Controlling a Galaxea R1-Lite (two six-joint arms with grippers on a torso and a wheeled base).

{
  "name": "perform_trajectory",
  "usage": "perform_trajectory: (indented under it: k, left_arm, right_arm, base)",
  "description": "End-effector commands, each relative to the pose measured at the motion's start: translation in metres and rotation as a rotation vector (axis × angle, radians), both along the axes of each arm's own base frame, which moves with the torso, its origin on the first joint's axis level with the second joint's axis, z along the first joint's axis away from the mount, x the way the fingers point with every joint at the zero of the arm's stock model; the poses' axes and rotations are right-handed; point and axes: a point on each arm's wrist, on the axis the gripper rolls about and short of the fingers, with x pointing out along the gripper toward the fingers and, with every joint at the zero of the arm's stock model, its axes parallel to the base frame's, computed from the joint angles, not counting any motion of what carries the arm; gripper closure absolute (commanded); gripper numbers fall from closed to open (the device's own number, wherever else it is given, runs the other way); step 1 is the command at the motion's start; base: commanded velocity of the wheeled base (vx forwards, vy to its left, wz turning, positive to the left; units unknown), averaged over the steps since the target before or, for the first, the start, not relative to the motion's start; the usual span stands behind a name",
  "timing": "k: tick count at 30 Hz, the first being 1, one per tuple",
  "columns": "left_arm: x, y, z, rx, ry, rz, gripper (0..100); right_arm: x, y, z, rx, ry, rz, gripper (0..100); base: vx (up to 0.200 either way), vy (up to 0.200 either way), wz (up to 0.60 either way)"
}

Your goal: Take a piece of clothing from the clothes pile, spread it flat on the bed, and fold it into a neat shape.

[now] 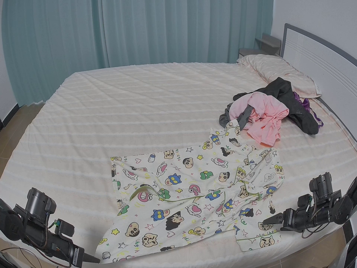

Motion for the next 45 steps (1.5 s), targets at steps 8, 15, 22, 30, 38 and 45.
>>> perform_trajectory:
  k: [8,15,22,30,38,45]
  left_arm:
    - [-0.001,0.000,0.001,-0.001,-0.005,0.000,100]
    - [-0.001,0.000,0.001,0.000,-0.005,0.000,100]
    - [-0.001,0.000,0.001,0.000,-0.005,0.000,100]
    - [0.000,0.000,0.001,0.001,-0.006,0.003,100]
    - [0.000,0.001,0.001,0.003,-0.007,0.007,100]
    - [0.001,0.003,-0.002,0.080,0.000,0.032,100]
  right_arm:
    - [-0.016,0.003,-0.015,-0.026,0.092,0.030,0]
    - [-0.015,0.004,-0.022,-0.082,0.122,0.024,0]
    - [-0.016,0.004,-0.023,-0.094,0.119,0.035,0]
    - [-0.012,0.005,-0.026,-0.085,0.110,0.031,100]
    - [-0.025,-0.001,-0.020,-0.088,0.093,0.007,100]
    - [-0.048,-0.007,-0.018,-0.105,0.109,0.009,100]
  base:
    - [0.000,0.000,0.00]
    - [0.000,0.000,0.00]
    - [0.000,0.000,0.00]
    - [0.000,0.000,0.00]
    - [0.000,0.000,0.00]
    - [0.000,0.000,0.00]
